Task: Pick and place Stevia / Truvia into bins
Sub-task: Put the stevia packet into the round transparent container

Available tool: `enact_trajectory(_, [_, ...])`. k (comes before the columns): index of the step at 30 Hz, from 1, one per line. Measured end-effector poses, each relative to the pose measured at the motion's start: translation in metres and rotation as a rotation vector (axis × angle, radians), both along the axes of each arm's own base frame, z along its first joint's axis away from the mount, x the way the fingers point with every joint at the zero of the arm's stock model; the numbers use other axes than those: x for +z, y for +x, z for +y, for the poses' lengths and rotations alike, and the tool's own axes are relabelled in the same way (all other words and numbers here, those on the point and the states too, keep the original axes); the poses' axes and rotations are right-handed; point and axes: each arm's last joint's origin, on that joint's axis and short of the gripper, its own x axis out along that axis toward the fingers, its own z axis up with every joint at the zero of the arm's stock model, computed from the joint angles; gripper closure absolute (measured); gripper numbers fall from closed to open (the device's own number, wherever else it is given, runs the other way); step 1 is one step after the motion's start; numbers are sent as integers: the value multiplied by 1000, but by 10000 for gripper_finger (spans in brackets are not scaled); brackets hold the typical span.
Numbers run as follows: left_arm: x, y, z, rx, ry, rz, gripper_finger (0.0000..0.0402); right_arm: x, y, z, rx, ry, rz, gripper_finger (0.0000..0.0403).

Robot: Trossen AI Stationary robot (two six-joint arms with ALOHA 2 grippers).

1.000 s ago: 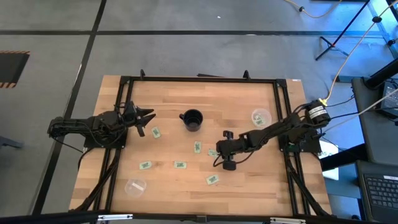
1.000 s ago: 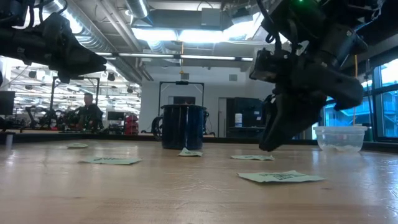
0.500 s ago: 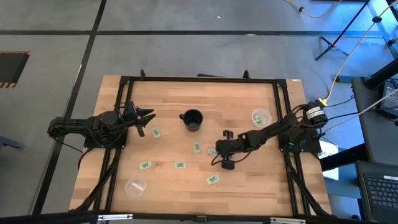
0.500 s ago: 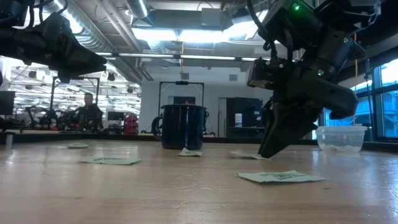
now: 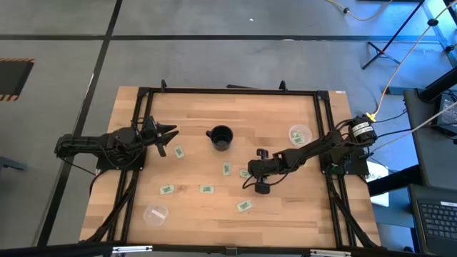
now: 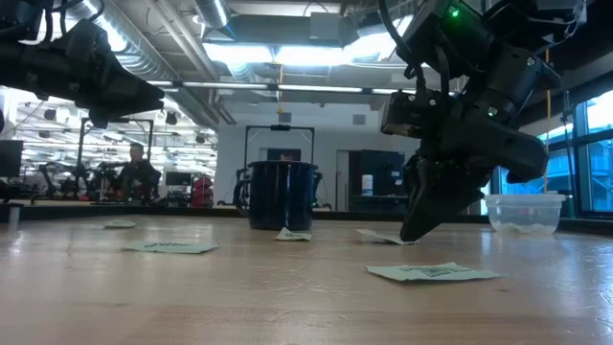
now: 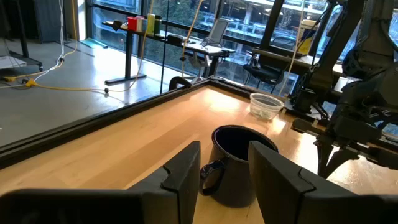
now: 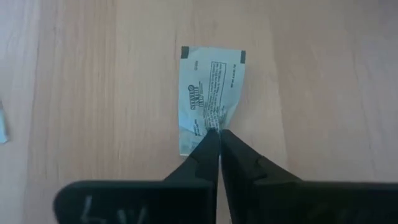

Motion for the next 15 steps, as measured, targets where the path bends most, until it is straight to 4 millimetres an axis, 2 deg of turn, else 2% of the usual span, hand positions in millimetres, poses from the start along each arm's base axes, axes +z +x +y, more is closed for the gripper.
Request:
enact_trajectory(4, [0, 0, 0, 0, 0, 0, 272, 22, -3, 1, 30, 0, 24, 389])
enact_trajectory(10, [0, 0, 0, 0, 0, 0, 272, 85, -20, -6, 10, -11, 29, 389])
enact_trajectory(12, [0, 0, 0, 0, 0, 0, 272, 110, -31, -13, -45, 4, 20, 389])
enact_trajectory(15, [0, 0, 0, 0, 0, 0, 272, 133, -59, -30, -276, -37, 74, 389])
